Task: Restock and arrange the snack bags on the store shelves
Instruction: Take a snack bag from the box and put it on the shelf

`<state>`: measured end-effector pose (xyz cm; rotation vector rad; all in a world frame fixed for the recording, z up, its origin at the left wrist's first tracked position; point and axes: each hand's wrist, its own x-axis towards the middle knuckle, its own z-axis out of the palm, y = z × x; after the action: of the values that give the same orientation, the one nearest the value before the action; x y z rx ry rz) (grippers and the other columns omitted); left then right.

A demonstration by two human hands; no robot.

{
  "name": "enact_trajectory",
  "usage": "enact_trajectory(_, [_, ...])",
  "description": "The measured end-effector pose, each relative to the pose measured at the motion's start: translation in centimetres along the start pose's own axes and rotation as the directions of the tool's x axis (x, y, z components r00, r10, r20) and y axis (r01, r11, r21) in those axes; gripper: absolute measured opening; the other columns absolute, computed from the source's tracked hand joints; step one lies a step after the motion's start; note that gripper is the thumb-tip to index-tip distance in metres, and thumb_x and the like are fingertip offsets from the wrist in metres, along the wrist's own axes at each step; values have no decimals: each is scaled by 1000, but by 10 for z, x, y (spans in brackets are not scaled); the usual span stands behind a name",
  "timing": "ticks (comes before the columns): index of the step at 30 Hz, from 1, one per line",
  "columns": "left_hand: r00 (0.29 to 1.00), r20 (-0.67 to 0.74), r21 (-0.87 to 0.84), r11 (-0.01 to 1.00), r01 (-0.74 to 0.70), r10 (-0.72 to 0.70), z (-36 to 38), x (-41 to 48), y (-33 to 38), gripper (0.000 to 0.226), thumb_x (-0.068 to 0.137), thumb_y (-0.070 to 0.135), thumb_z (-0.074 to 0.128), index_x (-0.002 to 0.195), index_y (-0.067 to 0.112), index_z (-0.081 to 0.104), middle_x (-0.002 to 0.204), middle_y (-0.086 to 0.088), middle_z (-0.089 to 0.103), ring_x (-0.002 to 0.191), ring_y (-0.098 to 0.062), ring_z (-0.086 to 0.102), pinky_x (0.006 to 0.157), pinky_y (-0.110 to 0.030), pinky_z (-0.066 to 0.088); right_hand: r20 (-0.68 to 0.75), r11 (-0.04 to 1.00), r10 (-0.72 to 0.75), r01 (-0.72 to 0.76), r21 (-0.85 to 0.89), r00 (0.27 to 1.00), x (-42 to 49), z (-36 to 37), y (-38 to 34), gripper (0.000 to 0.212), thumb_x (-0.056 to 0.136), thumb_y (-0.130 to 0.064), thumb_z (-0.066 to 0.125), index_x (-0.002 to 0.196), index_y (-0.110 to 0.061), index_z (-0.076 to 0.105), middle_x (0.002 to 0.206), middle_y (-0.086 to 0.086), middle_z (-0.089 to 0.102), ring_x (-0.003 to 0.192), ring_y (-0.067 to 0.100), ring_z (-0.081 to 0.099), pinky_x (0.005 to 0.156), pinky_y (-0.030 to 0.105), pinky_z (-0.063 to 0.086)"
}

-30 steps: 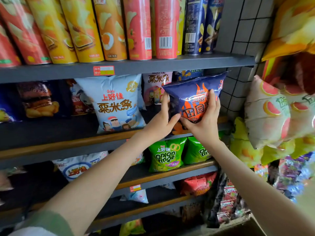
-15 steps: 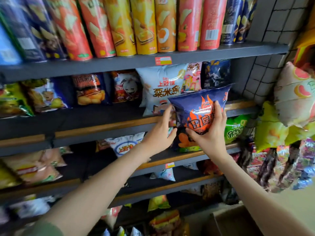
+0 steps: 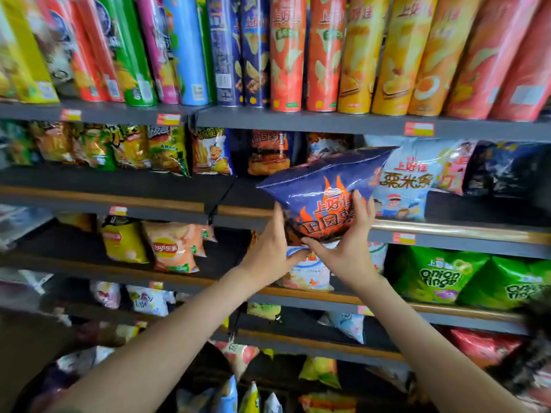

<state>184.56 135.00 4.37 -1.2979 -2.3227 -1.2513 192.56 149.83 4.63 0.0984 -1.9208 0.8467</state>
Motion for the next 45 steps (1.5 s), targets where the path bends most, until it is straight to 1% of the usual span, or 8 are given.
enact_trajectory(4, [990,-133,18,999,44,-41,-40,12,-31,102,82,21,74,143,33,-7,147,-15,38,135,-24,41,108,-40,38,139,974,-226,226,12,964,13,38,-2,91,85,-28,64,149,-31,0,141,45,10,146,9,-8,116,18,7])
enact_trajectory(8, [992,-111,46,997,63,-58,-76,40,-68,97,83,18,73,150,12,3,152,-15,29,140,-23,31,112,-31,29,65,967,-238,243,-78,969,44,73,11,78,75,14,65,136,-14,26,127,47,26,132,-11,17,109,7,16])
enact_trajectory(13, [997,13,22,997,80,-81,-94,78,-119,98,85,16,70,152,14,-1,155,-9,24,140,-18,28,104,-13,18,85,973,-90,106,-204,992,67,119,29,78,75,19,63,139,-7,25,132,38,26,117,23,33,103,-1,12])
enact_trajectory(16, [989,128,43,997,64,-69,-94,100,-140,107,85,21,70,147,22,-17,156,-8,23,140,-19,31,104,-16,22,189,957,15,40,-287,982,77,134,46,94,79,14,62,148,-27,12,141,35,21,116,27,38,107,6,17])
enact_trajectory(20, [972,210,33,994,105,-110,-88,137,-162,108,88,28,67,147,25,-23,157,-7,21,137,-21,36,108,-32,31,319,915,183,-43,-400,930,101,146,63,101,83,5,54,147,-45,-6,154,27,4,144,40,10,111,47,32])
enact_trajectory(30, [971,173,355,909,-219,167,-84,181,-208,75,96,31,53,150,37,1,160,-6,-14,145,-32,16,105,-44,39,349,829,268,-31,-558,898,143,182,99,109,77,-16,76,147,-24,-7,157,16,-8,144,41,-8,114,59,17])
enact_trajectory(39, [988,143,502,856,-128,63,-71,177,-197,77,97,34,51,151,33,-4,158,-13,-15,145,-35,10,114,-46,25,270,693,391,-89,-715,880,138,187,91,101,84,-32,70,150,-33,-7,158,13,-13,145,40,-3,108,60,25])
enact_trajectory(45, [996,73,401,913,-81,56,-79,121,-187,69,96,33,50,153,27,11,160,-12,0,137,-37,28,107,-43,35,236,715,277,-36,-698,932,104,194,55,81,79,-21,67,149,-16,26,153,22,23,140,43,23,107,61,30])
